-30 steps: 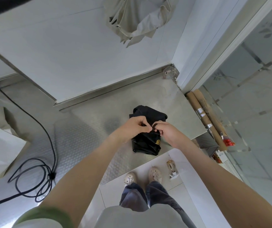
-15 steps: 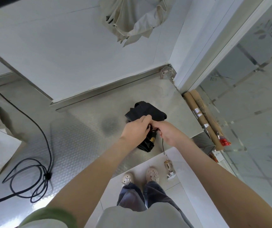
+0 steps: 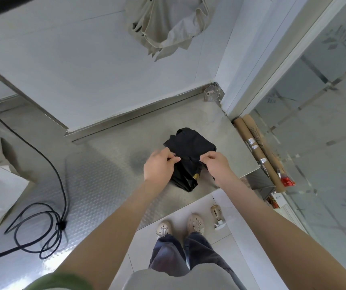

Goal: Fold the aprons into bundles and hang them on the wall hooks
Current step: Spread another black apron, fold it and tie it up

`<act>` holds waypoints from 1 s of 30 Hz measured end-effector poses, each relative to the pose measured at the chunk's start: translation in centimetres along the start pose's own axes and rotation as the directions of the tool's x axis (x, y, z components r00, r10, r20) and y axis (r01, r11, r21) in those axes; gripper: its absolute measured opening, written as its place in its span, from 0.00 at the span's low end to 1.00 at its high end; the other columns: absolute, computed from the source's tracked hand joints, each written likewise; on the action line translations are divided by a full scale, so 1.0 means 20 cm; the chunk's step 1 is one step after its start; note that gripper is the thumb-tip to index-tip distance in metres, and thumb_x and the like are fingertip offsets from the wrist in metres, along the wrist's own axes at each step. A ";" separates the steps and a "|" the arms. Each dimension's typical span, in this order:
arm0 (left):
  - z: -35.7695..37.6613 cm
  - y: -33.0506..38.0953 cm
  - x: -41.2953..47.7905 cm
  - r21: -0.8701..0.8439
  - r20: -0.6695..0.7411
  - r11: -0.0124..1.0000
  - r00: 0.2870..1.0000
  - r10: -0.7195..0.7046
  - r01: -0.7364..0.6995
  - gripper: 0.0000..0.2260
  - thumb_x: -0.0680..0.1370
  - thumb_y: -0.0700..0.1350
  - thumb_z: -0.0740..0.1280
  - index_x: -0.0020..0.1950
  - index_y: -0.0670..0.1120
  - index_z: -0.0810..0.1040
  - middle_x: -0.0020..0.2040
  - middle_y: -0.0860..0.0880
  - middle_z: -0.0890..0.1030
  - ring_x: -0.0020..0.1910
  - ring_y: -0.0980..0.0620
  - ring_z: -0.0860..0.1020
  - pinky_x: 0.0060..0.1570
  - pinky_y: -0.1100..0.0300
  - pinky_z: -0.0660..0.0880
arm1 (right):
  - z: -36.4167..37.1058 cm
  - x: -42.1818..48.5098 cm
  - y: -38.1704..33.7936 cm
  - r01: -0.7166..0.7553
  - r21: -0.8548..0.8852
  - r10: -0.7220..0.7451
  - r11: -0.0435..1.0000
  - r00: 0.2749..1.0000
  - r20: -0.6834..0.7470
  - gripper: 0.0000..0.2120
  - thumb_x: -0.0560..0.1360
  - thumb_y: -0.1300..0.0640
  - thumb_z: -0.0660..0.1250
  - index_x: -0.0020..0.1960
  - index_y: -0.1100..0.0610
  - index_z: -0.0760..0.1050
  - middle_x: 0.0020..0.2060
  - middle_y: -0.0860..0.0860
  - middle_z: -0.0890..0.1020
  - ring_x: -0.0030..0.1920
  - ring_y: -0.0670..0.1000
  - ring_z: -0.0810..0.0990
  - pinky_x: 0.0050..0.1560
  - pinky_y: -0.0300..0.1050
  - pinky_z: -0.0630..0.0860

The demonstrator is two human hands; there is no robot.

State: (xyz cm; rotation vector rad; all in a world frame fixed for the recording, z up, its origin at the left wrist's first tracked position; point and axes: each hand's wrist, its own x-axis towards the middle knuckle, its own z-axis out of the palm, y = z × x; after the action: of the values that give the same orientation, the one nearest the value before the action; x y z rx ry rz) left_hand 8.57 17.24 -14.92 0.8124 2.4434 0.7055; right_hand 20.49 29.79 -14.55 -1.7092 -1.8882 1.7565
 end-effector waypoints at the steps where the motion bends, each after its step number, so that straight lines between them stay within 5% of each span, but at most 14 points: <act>1: 0.01 -0.01 0.01 -0.059 -0.002 0.998 1.000 0.004 -0.004 0.08 0.78 0.49 0.67 0.48 0.44 0.78 0.60 0.50 0.77 0.58 0.50 0.73 0.52 0.63 0.66 | 0.01 0.01 0.01 0.047 -0.043 -0.048 0.998 0.998 -0.029 0.06 0.78 0.60 0.64 0.44 0.57 0.77 0.48 0.55 0.78 0.48 0.53 0.76 0.47 0.41 0.68; 3: 0.01 -0.02 0.03 -0.111 0.032 0.994 0.999 0.015 -0.012 0.08 0.77 0.47 0.68 0.45 0.43 0.76 0.64 0.49 0.71 0.63 0.49 0.65 0.57 0.65 0.59 | 0.02 0.01 0.02 0.155 -0.142 -0.167 0.978 0.983 -0.077 0.05 0.78 0.59 0.65 0.43 0.57 0.76 0.47 0.54 0.75 0.47 0.53 0.75 0.47 0.40 0.66; 5: -0.01 -0.03 0.04 -0.093 0.123 0.996 0.992 0.024 -0.013 0.12 0.76 0.50 0.70 0.48 0.43 0.72 0.59 0.49 0.69 0.58 0.50 0.66 0.54 0.64 0.61 | 0.03 0.00 0.03 0.275 -0.221 -0.304 0.936 0.946 -0.113 0.04 0.76 0.58 0.67 0.44 0.57 0.74 0.41 0.48 0.71 0.46 0.51 0.73 0.48 0.41 0.67; 7: -0.02 -0.05 0.03 0.022 0.213 0.998 0.975 0.055 -0.061 0.18 0.73 0.51 0.72 0.53 0.43 0.68 0.56 0.49 0.68 0.55 0.50 0.66 0.52 0.60 0.65 | 0.04 -0.03 0.05 0.446 -0.339 -0.512 0.829 0.848 -0.136 0.04 0.74 0.59 0.69 0.44 0.58 0.74 0.37 0.43 0.67 0.44 0.50 0.70 0.48 0.43 0.68; 10: -0.01 -0.05 0.02 0.246 0.281 0.954 0.954 0.102 -0.174 0.19 0.76 0.47 0.69 0.60 0.41 0.66 0.61 0.44 0.68 0.59 0.43 0.68 0.56 0.51 0.71 | 0.10 -0.08 0.13 0.690 -0.549 -0.807 0.472 0.588 0.046 0.05 0.74 0.56 0.66 0.41 0.56 0.75 0.34 0.44 0.69 0.38 0.50 0.68 0.40 0.43 0.62; 13: -0.01 -0.02 0.03 0.266 0.263 0.946 0.958 0.115 -0.186 0.11 0.80 0.42 0.62 0.60 0.40 0.69 0.61 0.42 0.69 0.55 0.41 0.72 0.52 0.54 0.71 | 0.18 -0.08 0.23 0.632 -0.761 -0.865 0.146 0.455 0.212 0.10 0.73 0.56 0.59 0.41 0.55 0.79 0.32 0.48 0.76 0.36 0.52 0.73 0.40 0.44 0.61; 18: -0.01 0.00 0.04 0.181 0.210 0.972 0.971 0.113 -0.152 0.09 0.80 0.42 0.61 0.58 0.39 0.72 0.58 0.42 0.72 0.52 0.42 0.74 0.50 0.53 0.71 | 0.21 -0.07 0.24 0.395 -0.918 -0.834 -0.022 0.499 0.235 0.18 0.63 0.63 0.63 0.51 0.61 0.81 0.34 0.53 0.77 0.40 0.53 0.70 0.43 0.43 0.64; 21: -0.01 0.02 0.04 0.109 0.157 0.983 0.979 0.130 -0.148 0.07 0.80 0.43 0.62 0.54 0.39 0.73 0.52 0.42 0.75 0.47 0.45 0.73 0.44 0.58 0.68 | 0.24 -0.09 0.19 0.342 -0.940 -0.759 0.007 0.614 0.218 0.25 0.59 0.63 0.67 0.56 0.62 0.81 0.30 0.52 0.76 0.31 0.52 0.75 0.33 0.43 0.72; 23: -0.02 0.03 0.04 0.084 0.147 0.985 0.980 0.136 -0.149 0.07 0.80 0.43 0.62 0.52 0.40 0.73 0.50 0.43 0.74 0.44 0.47 0.71 0.42 0.60 0.66 | 0.26 -0.08 0.14 0.318 -0.946 -0.701 0.058 0.688 0.189 0.28 0.57 0.63 0.68 0.58 0.62 0.81 0.23 0.50 0.73 0.23 0.49 0.73 0.23 0.38 0.67; 26: -0.02 0.02 0.04 0.066 0.149 0.989 0.981 0.124 -0.135 0.07 0.80 0.43 0.62 0.52 0.40 0.73 0.50 0.43 0.73 0.43 0.46 0.72 0.42 0.60 0.66 | 0.26 -0.05 0.07 0.337 -0.934 -0.662 0.116 0.727 0.180 0.22 0.47 0.64 0.76 0.42 0.61 0.84 0.15 0.49 0.69 0.14 0.49 0.68 0.18 0.32 0.59; 28: -0.02 0.02 0.03 0.046 0.153 0.996 0.986 0.065 -0.073 0.07 0.80 0.43 0.61 0.54 0.39 0.73 0.52 0.44 0.70 0.46 0.43 0.75 0.45 0.58 0.70 | 0.25 -0.03 0.05 0.365 -0.925 -0.659 0.105 0.722 0.210 0.19 0.38 0.64 0.79 0.27 0.57 0.77 0.14 0.49 0.68 0.13 0.49 0.68 0.18 0.30 0.58; 30: -0.02 0.00 0.03 0.056 0.159 0.998 0.986 -0.048 0.039 0.08 0.81 0.43 0.59 0.57 0.40 0.71 0.55 0.43 0.69 0.47 0.40 0.76 0.47 0.56 0.71 | 0.24 -0.02 0.06 0.399 -0.914 -0.640 0.070 0.721 0.266 0.20 0.38 0.65 0.79 0.27 0.56 0.75 0.15 0.49 0.68 0.15 0.49 0.68 0.18 0.31 0.58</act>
State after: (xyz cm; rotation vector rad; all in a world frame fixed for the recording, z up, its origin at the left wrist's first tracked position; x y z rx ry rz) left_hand 7.90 17.53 -14.74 0.8010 2.3359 0.5397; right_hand 18.26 25.98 -16.76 -0.8158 -3.1084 -0.0279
